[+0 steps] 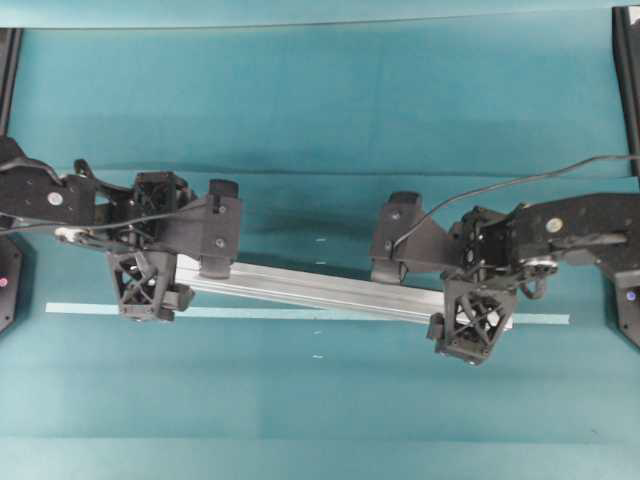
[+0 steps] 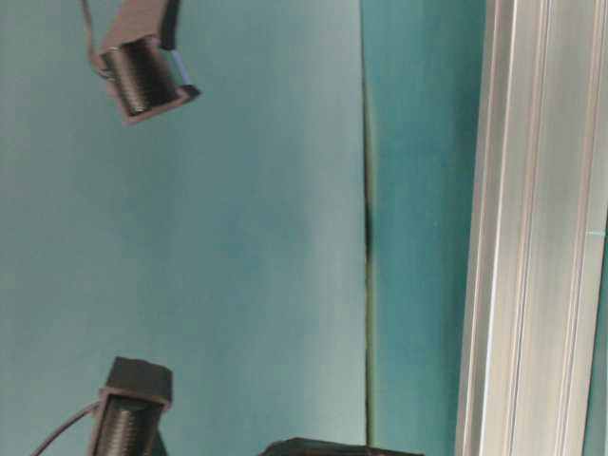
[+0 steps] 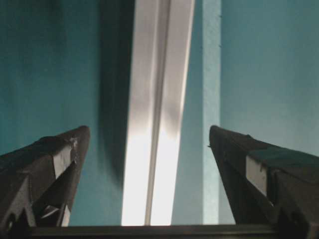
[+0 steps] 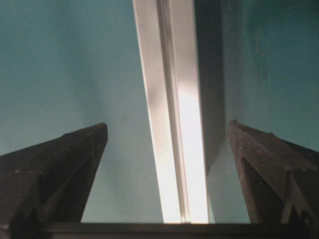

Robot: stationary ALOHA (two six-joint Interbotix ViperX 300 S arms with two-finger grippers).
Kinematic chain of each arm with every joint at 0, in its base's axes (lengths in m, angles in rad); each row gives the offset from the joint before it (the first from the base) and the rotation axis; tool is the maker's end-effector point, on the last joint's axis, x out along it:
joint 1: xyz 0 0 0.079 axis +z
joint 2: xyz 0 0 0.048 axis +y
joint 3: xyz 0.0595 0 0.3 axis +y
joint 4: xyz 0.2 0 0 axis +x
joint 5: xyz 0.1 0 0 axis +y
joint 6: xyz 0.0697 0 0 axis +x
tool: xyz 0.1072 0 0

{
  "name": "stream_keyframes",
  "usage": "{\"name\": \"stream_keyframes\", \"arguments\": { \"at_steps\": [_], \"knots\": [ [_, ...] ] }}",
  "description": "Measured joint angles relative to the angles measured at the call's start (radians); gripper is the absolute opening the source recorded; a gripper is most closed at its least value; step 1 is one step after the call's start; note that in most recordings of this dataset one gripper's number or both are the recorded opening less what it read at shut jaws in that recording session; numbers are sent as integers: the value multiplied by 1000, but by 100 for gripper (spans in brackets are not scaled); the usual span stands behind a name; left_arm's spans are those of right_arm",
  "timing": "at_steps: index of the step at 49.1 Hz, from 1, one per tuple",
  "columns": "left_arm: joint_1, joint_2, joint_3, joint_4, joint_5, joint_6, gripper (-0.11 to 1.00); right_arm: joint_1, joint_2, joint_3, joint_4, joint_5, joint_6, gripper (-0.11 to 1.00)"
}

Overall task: Lift the metal rail with both hands.
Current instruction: 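Lower both open grippers over the rail ends and close on it, then hold the rail with both grippers and lift it off the table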

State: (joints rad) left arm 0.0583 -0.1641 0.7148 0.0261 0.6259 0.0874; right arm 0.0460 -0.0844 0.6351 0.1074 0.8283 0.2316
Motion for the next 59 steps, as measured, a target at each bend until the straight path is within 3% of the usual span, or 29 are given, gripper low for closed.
{"name": "stream_keyframes", "arguments": {
  "at_steps": [24, 47, 54, 59],
  "knots": [
    [9, 103, 84, 0, -160, -5, 97, 2, 54, 121, -2, -169, -2, 99],
    [9, 115, 97, 0, -179, -20, 96, 2, 75, 147, -2, -222, -3, 99],
    [8, 115, 100, 0, -192, -20, 88, 2, 77, 150, -2, -230, -3, 97],
    [0, 115, 107, 0, -216, -14, 70, 2, 77, 152, -2, -232, -5, 86]
  ]
}}
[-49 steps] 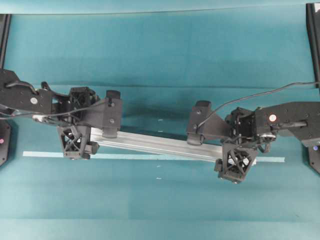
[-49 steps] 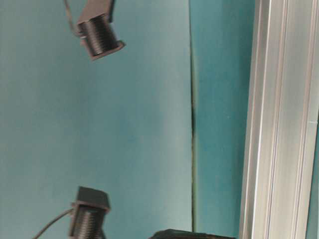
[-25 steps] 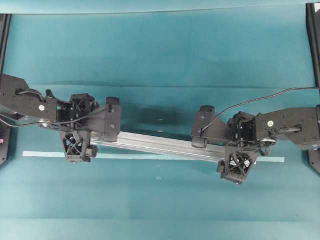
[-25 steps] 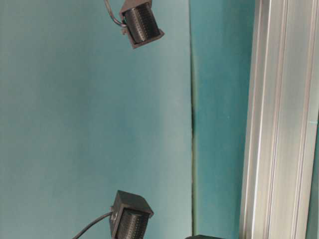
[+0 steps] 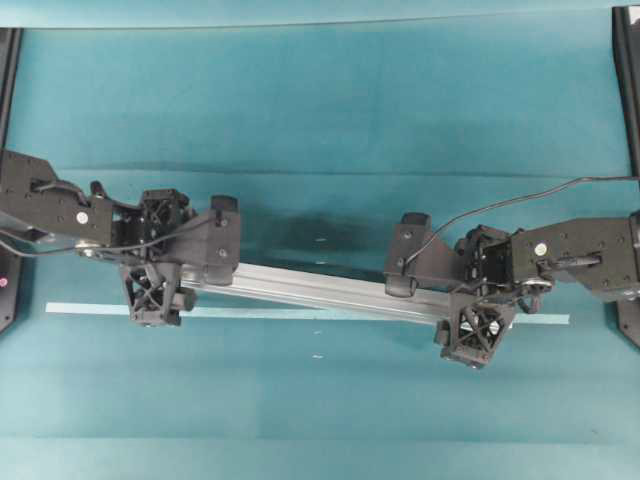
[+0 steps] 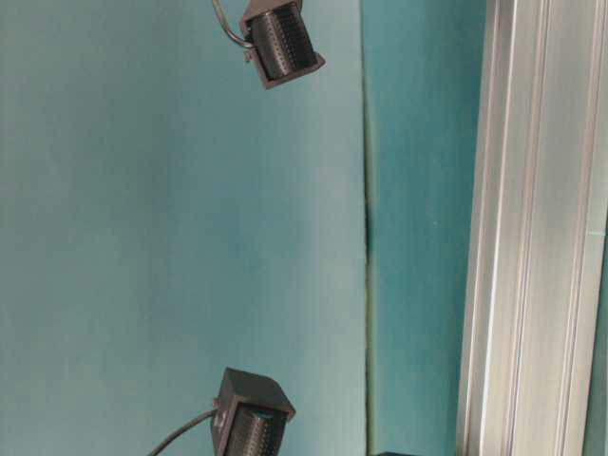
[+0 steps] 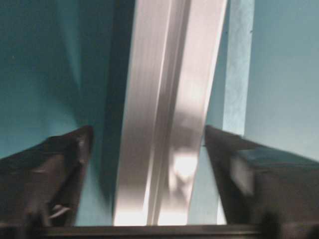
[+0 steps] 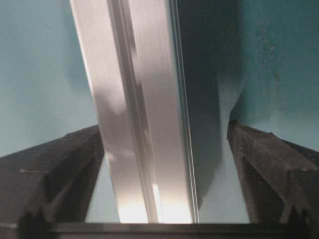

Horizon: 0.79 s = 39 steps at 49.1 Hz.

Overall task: Lift the metal rail with both hands.
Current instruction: 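Hold the rail with both grippers and lift it off the table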

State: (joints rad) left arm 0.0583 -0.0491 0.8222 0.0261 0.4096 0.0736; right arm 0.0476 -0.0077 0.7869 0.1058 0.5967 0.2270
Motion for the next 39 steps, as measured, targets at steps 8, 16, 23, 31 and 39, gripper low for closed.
{"name": "stream_keyframes", "arguments": {
  "at_steps": [8, 16, 23, 31, 39],
  "knots": [
    [-18, -5, 15, 5, -18, 8, 32, 8, 0, -2, 0, -5, -9, 46],
    [-28, -6, 18, 3, -21, 6, 32, 11, 0, -2, -2, -5, -8, 45],
    [-26, -6, 18, 3, -20, 6, 32, 11, 0, -2, -2, -3, -8, 45],
    [-28, -6, 18, 3, -21, 9, 32, 11, 2, -2, -2, -5, -8, 45],
    [-28, -6, 18, 3, -20, 9, 32, 11, 0, -3, -2, -5, -5, 45]
  ]
}}
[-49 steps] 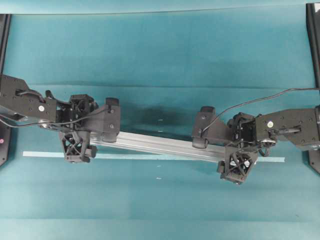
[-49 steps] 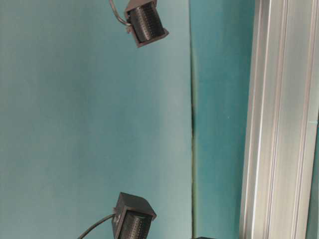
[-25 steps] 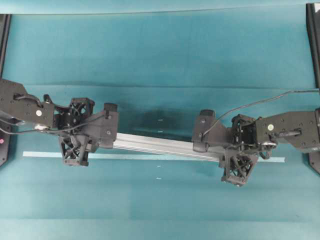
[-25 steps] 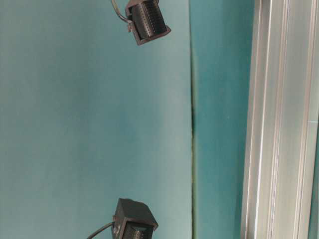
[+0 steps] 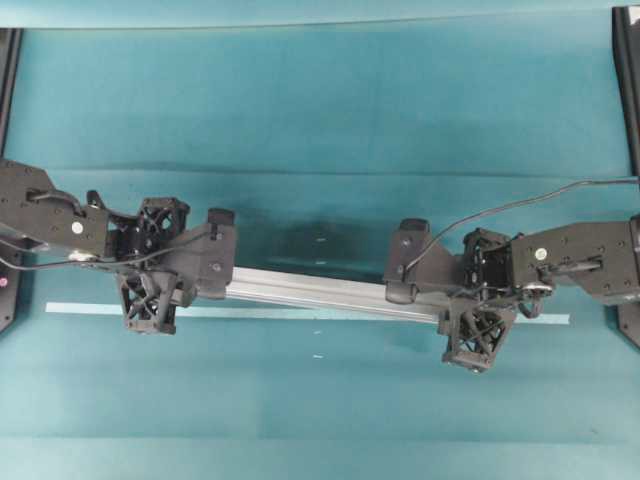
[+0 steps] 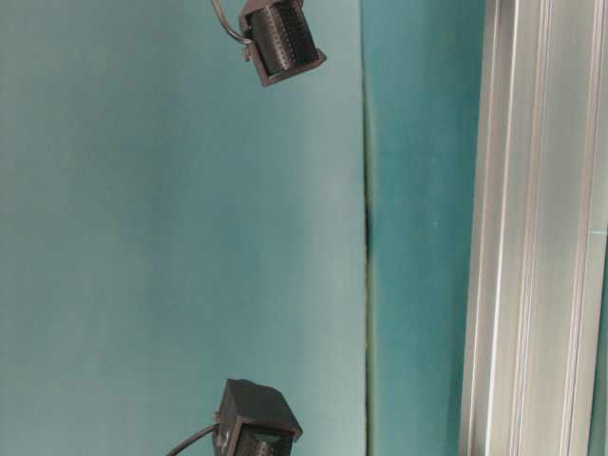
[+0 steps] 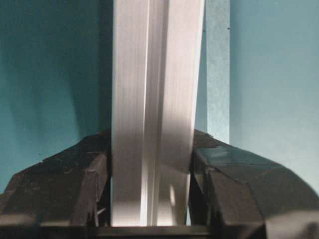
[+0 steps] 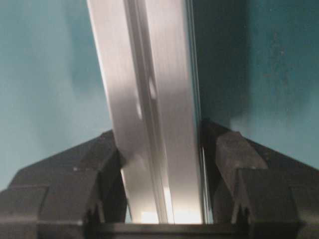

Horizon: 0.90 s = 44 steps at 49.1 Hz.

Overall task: Lift the metal rail with both hands.
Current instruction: 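Hold the rail with both grippers and lift it off the table, then raise the rail higher and straighten it parallel to the table edge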

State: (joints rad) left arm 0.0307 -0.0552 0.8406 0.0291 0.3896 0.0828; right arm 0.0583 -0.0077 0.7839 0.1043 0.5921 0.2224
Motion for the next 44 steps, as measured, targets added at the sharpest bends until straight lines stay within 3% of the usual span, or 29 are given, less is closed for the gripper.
{"name": "stream_keyframes", "arguments": {
  "at_steps": [10, 21, 44],
  "knots": [
    [-9, -35, -25, -8, 55, -5, 32, -28, -31, -17, 2, 60, 3, 44],
    [-5, -140, -97, -6, 232, -6, 32, -60, -137, -75, 3, 213, 0, 44],
    [-3, -270, -382, -6, 647, -12, 32, -87, -287, -365, 3, 647, 0, 44]
  ]
}}
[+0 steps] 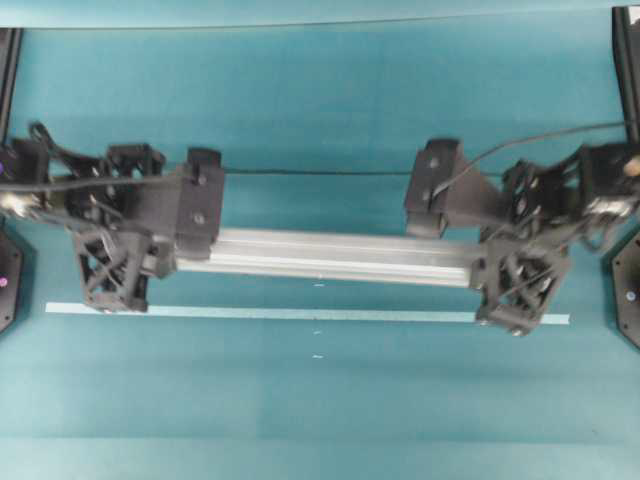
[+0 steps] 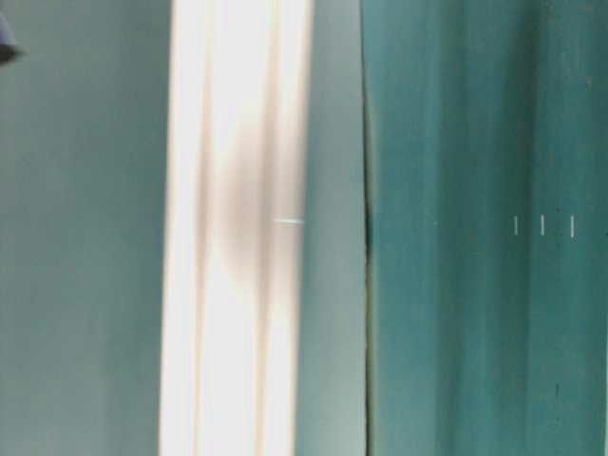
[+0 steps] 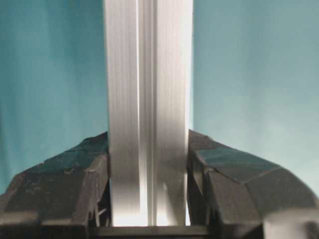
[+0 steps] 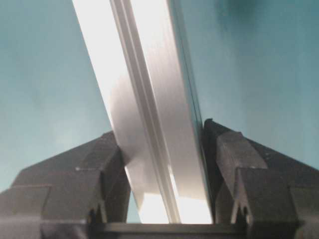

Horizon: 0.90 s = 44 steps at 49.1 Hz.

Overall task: Lift the metal rail with both hands.
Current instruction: 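Raise the rail higher and straighten it parallel to the table edge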

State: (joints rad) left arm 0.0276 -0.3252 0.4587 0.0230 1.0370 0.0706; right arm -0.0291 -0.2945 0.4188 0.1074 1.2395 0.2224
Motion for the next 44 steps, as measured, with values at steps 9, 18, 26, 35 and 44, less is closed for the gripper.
{"name": "stream_keyframes", "arguments": {
  "at_steps": [9, 18, 26, 35, 44],
  "knots": [
    [-2, 2, -115, 0, 110, -11, 32, -9, -6, -130, 0, 138, 0, 44],
    [-6, 2, -252, 0, 236, -51, 32, -14, -9, -264, 0, 261, 2, 44],
    [-17, 15, -382, 0, 347, -86, 32, -14, -5, -379, 0, 362, 2, 44],
    [-35, 49, -512, 0, 469, -107, 32, -14, 9, -466, -6, 454, 0, 44],
    [-44, 98, -618, 3, 591, -143, 32, -14, 18, -526, -11, 494, 0, 44]
  ]
}}
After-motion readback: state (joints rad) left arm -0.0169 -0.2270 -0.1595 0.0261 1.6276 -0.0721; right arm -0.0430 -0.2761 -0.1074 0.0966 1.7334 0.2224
